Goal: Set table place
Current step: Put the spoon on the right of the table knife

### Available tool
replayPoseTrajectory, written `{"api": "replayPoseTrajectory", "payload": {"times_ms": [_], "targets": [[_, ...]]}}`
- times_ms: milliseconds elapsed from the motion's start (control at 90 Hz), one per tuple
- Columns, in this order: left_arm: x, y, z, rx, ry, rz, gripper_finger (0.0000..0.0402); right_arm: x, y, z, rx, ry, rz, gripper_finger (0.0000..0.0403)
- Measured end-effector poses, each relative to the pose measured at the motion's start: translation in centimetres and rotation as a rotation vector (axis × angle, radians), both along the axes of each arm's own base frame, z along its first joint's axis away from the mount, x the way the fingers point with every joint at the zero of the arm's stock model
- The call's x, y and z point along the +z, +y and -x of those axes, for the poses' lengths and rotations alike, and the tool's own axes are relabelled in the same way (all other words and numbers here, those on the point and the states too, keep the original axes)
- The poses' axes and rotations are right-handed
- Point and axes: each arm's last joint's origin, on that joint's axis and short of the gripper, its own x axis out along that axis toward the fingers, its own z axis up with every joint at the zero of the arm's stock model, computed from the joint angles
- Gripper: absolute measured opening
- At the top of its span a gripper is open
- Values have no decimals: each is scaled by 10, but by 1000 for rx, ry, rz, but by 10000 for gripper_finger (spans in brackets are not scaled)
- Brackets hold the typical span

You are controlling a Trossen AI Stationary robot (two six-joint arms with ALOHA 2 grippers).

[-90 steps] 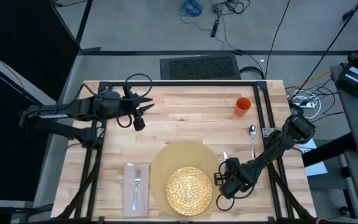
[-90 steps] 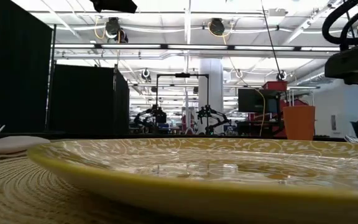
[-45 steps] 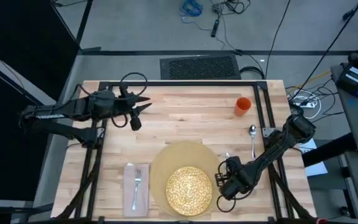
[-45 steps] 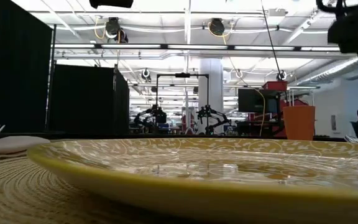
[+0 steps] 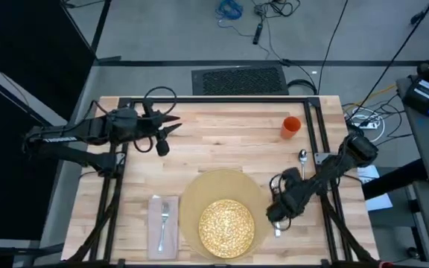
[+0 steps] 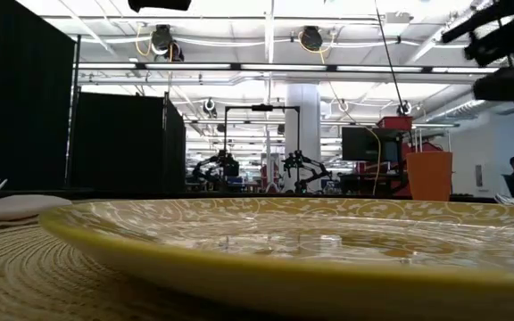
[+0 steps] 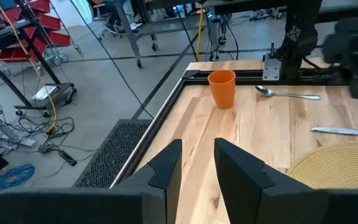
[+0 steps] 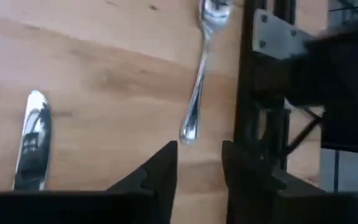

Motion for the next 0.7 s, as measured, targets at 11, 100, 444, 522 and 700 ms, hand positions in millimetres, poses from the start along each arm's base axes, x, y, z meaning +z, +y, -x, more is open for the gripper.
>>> {"api": "replayPoseTrajectory", "payload": {"times_ms": [11, 100, 444, 522, 700], "targets": [[0, 0, 0, 0, 0, 0, 81, -1, -2, 0, 3, -3, -9, 128], [0, 0, 0, 5, -1, -1, 81, -8, -21, 2, 37, -52, -77, 147], [5, 0, -2, 6, -60, -4, 81, 37, -97, 44, 178, -170, -65, 180], [7, 0, -2, 8, -76, -6, 81, 55, -106, 58, 207, -274, -67, 176], [12, 1, -3, 11, -125, -10, 81, 70, -126, 83, 248, -545, -70, 166]]}}
